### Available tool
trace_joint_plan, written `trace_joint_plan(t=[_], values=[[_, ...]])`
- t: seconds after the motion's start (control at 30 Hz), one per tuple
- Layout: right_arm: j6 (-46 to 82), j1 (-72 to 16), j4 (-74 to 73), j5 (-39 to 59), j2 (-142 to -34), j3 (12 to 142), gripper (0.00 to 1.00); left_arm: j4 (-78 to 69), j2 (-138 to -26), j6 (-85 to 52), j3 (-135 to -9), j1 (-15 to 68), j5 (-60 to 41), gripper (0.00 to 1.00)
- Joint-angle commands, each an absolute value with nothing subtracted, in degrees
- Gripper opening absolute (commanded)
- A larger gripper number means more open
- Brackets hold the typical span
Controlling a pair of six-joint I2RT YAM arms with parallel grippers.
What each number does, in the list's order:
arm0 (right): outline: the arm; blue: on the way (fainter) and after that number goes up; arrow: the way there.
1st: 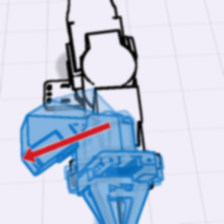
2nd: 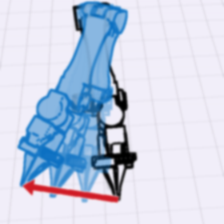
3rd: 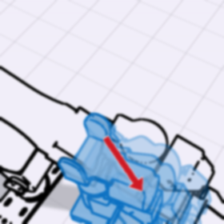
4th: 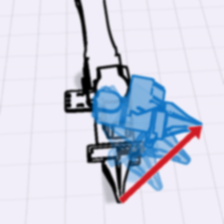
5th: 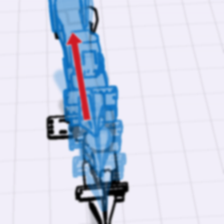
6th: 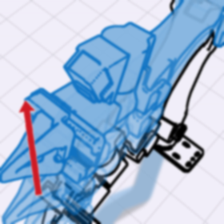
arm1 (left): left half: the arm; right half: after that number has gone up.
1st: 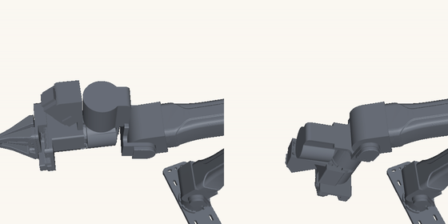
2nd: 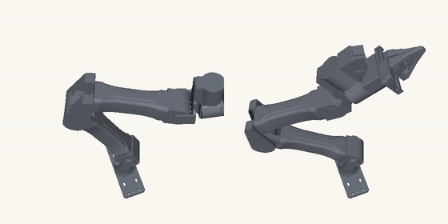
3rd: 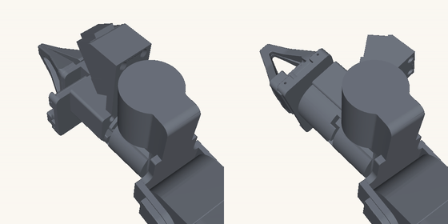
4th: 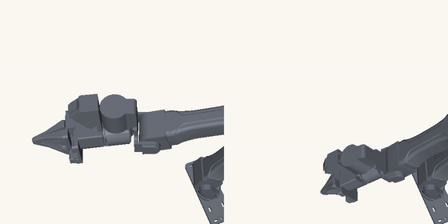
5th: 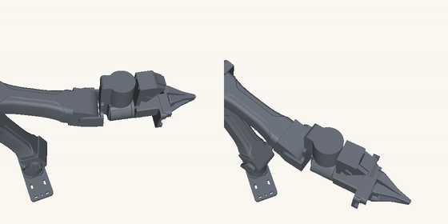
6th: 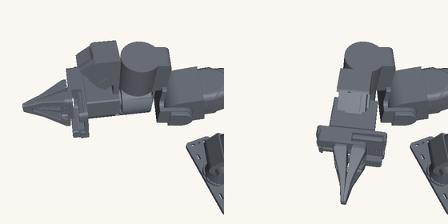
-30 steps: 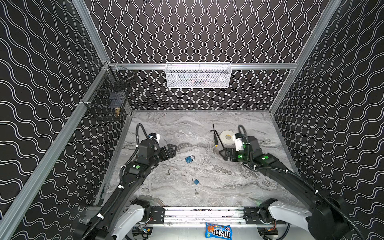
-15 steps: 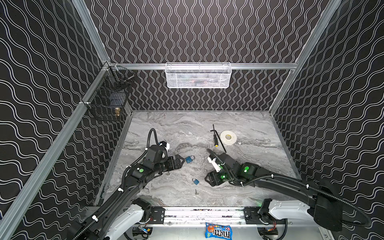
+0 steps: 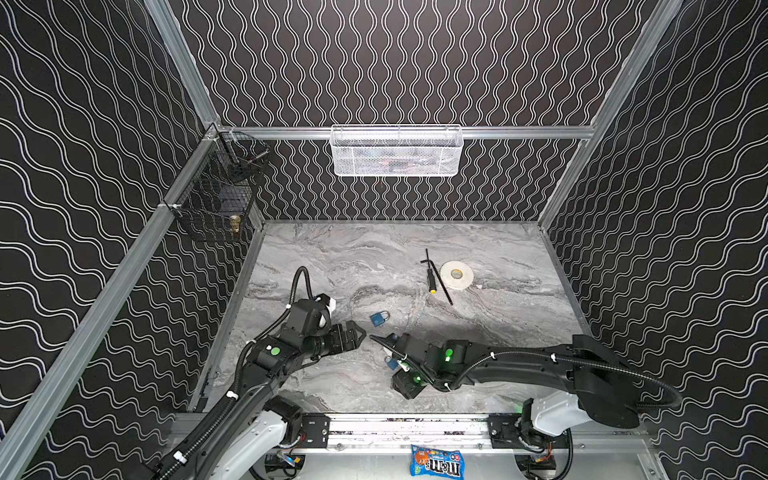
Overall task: Unlock with the key
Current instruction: 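Lower the right gripper onto the small silver key and close it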
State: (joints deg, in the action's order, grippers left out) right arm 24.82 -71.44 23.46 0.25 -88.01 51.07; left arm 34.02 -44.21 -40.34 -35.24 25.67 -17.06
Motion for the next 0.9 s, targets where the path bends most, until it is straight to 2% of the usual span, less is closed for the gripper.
trace_joint_plan(t=[0.0,0.87], values=[[24.76,-72.5,21.74,-1.01,-89.45,51.46,0.52,35.46,-43.39,-41.16,-34.85,25.8,-16.4,0.99],[22.2,-73.52,18.0,-0.02,-96.58,51.08,0.21,37.18,-41.25,-42.7,-33.84,25.68,-12.4,0.99]])
